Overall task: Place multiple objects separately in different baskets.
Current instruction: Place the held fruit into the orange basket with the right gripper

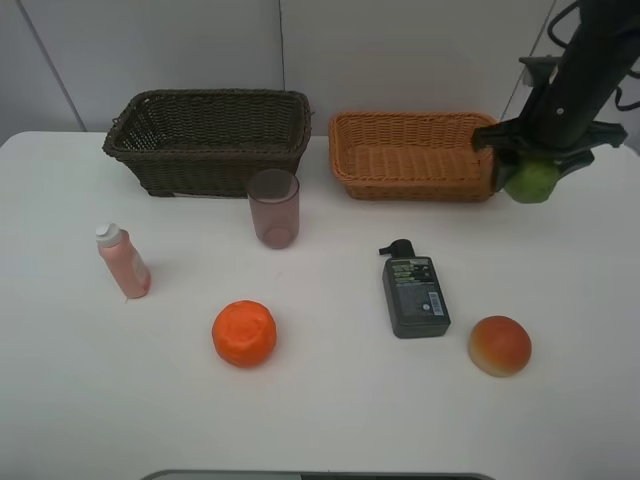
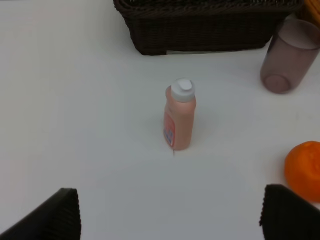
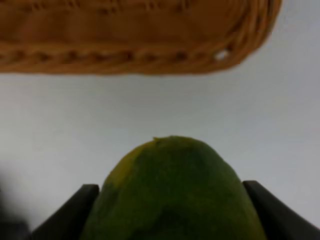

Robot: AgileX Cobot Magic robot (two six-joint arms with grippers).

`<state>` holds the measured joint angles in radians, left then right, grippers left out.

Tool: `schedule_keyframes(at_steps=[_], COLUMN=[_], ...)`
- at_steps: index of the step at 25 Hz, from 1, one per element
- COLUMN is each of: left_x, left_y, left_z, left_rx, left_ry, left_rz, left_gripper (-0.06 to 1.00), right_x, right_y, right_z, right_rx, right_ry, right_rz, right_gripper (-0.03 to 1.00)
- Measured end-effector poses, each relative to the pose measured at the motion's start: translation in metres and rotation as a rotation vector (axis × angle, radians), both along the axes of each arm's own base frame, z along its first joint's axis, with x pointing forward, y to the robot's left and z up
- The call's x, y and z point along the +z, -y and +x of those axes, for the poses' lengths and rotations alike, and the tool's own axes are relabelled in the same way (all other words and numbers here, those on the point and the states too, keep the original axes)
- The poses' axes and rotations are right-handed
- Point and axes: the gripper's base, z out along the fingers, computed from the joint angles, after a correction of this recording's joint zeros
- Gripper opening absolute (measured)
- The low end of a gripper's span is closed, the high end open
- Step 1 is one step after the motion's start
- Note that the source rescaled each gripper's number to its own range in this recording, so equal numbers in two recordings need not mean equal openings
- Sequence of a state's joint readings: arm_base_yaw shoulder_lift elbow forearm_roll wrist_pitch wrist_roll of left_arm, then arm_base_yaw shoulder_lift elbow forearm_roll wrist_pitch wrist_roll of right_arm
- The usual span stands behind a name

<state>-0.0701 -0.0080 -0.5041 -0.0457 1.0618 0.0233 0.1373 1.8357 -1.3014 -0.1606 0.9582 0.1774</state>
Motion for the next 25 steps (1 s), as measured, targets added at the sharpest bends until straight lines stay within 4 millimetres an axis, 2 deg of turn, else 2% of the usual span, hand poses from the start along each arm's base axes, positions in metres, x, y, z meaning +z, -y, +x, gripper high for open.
schedule_keyframes(at_steps=[4, 13, 19, 25], left_x=[0.0, 0.0, 0.0, 0.0], left_y=[0.0, 0.0, 0.0, 0.0], left_z=[0.0, 0.0, 0.0, 0.0], left_rx=[0.0, 0.0, 0.0, 0.0], left_ry=[0.0, 0.0, 0.0, 0.0], left_rz=[0.0, 0.0, 0.0, 0.0], left_gripper=[0.92, 0.92, 0.92, 0.92], right_x=[0.019, 0.015, -0.009, -0.042], right_y=[-0.018, -0.071, -0.095, -0.101], right_z=[0.026, 0.087, 0.115, 0.127], right_rx=[0.03, 0.109, 0.141, 0.154], right_ry=[0.066, 0.128, 0.159, 0.184], right_rz=[0.021, 0.041, 0.059, 0.072], right_gripper=[0.01, 0.01, 0.01, 0.01])
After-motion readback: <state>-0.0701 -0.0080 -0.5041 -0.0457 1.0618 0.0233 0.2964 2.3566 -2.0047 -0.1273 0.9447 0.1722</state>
